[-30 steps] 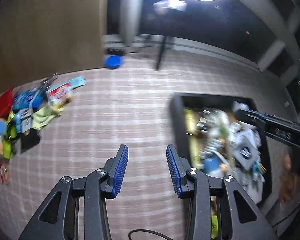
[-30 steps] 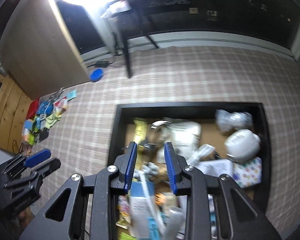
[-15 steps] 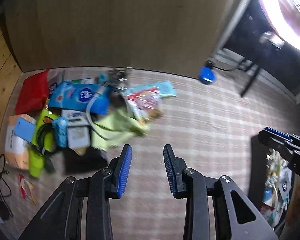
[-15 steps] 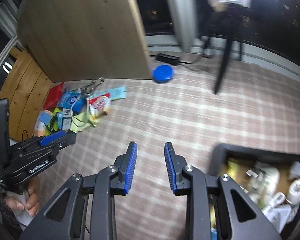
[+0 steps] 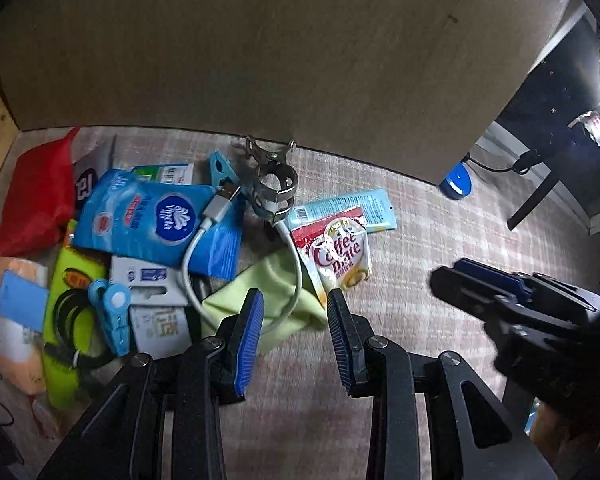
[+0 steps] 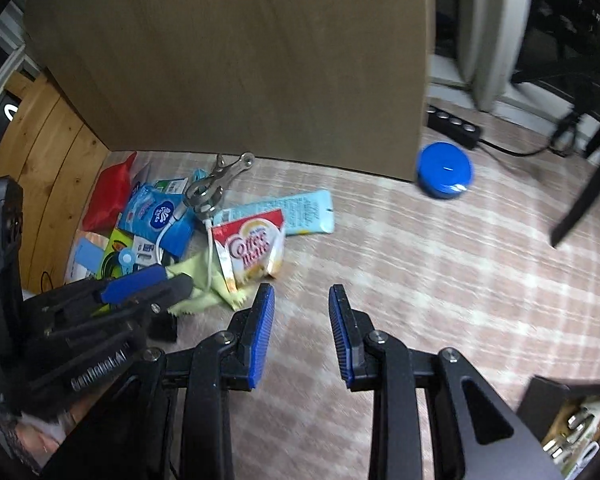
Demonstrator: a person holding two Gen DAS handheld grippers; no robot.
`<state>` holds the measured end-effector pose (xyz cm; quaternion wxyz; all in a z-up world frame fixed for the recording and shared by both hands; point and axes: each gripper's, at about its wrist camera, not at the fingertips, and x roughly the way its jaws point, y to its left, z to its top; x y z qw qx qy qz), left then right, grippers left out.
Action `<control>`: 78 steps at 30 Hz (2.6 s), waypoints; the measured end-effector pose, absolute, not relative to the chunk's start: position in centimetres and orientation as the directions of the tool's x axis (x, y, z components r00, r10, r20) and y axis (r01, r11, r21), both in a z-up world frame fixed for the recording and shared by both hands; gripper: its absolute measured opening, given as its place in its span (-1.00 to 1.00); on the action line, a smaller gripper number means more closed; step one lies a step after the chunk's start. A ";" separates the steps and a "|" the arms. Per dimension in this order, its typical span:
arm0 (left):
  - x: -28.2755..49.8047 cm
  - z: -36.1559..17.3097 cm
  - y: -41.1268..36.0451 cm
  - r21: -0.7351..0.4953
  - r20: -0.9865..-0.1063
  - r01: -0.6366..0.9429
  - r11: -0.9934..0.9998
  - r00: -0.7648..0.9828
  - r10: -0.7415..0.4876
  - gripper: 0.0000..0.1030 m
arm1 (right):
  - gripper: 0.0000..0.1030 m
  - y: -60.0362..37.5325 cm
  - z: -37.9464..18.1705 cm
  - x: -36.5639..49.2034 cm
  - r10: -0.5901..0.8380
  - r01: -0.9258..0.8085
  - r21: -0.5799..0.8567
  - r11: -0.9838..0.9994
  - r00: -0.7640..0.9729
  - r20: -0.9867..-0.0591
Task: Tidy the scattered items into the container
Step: 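Move both tools toward the coffee-mate sachet and green cloth, then grasp the white cable with the left tool while the right grasps the coffee-mate sachet, then carry the cable and sachet over the black tray and open both tools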
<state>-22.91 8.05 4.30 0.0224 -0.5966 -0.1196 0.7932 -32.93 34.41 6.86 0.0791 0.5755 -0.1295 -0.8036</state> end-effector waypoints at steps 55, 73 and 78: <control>-18.6 7.9 10.3 -0.237 -0.900 0.053 -0.970 -0.388 0.199 -0.95 | -0.93 34.8 5.7 -32.1 -0.378 -0.058 0.420 -0.906 -0.336 -0.863; -11.0 15.9 23.2 -0.277 -0.828 -0.205 -0.939 -0.445 0.341 -0.95 | -0.93 48.6 13.8 -18.5 -0.226 -0.213 0.364 -0.907 -0.483 -0.846; -9.0 17.0 29.1 -0.300 -0.816 -0.305 -0.904 -0.409 0.409 -0.95 | -0.93 53.9 14.7 -13.2 -0.165 -0.303 0.347 -0.887 -0.495 -0.853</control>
